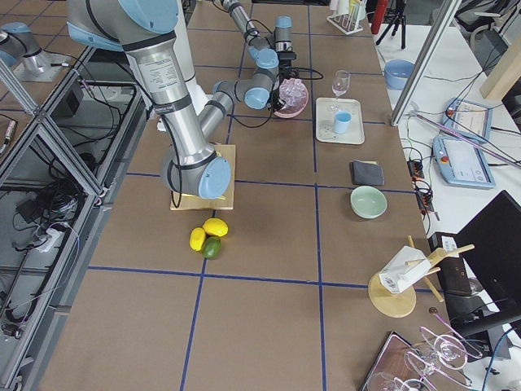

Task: Put ice in cup with scoop
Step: 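Push the scoop through the ice toward the left gripper to fill it, then lift the filled scoop out toward the tray while the left gripper draws back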

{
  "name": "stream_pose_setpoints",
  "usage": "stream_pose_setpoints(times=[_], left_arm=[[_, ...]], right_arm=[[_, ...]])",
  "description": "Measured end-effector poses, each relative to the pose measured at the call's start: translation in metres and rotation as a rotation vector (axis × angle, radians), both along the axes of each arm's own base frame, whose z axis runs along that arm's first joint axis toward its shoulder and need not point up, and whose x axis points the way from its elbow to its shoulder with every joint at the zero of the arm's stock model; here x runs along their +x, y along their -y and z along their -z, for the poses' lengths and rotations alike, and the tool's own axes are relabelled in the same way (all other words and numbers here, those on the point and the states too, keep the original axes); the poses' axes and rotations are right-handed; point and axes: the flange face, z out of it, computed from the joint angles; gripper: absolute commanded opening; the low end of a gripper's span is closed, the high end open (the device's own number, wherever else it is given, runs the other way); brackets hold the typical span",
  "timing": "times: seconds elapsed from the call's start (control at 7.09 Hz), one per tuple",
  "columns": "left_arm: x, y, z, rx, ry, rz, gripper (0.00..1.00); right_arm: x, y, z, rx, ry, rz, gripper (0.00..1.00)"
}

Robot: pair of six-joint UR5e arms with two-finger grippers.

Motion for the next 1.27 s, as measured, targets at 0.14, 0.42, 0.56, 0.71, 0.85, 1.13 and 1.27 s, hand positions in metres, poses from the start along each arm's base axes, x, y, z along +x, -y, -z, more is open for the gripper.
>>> stream_pose_setpoints(times=[0.14, 0.42, 0.56, 0.71, 0.85, 1.13, 1.27], left_arm=[[-0.001, 0.000, 0.000, 0.000, -0.001, 0.001, 1.00], [-0.001, 0.001, 0.000, 0.001, -0.002, 0.001, 1.00], [-0.001, 0.001, 0.001, 0.002, -0.002, 0.002, 1.00], [-0.001, 0.001, 0.001, 0.002, -0.002, 0.001, 1.00], [-0.002, 0.001, 0.001, 0.003, -0.002, 0.002, 1.00], [-0.010, 0.001, -0.002, 0.004, -0.006, -0.004, 1.00], [-0.024, -0.002, -0.011, 0.004, -0.013, -0.025, 1.00]], right_arm=[[0.001, -0.001, -0.001, -0.013, 0.035, -0.012, 0.00], [0.001, -0.004, -0.008, -0.031, 0.094, -0.029, 0.00], [-0.001, -0.005, -0.015, -0.040, 0.127, -0.036, 0.00], [-0.004, -0.005, -0.020, -0.042, 0.152, -0.038, 0.00], [-0.003, -0.005, -0.020, -0.042, 0.169, -0.039, 0.00], [0.003, -0.007, -0.020, -0.051, 0.197, -0.047, 0.00], [0.006, -0.009, -0.023, -0.059, 0.226, -0.053, 0.00]])
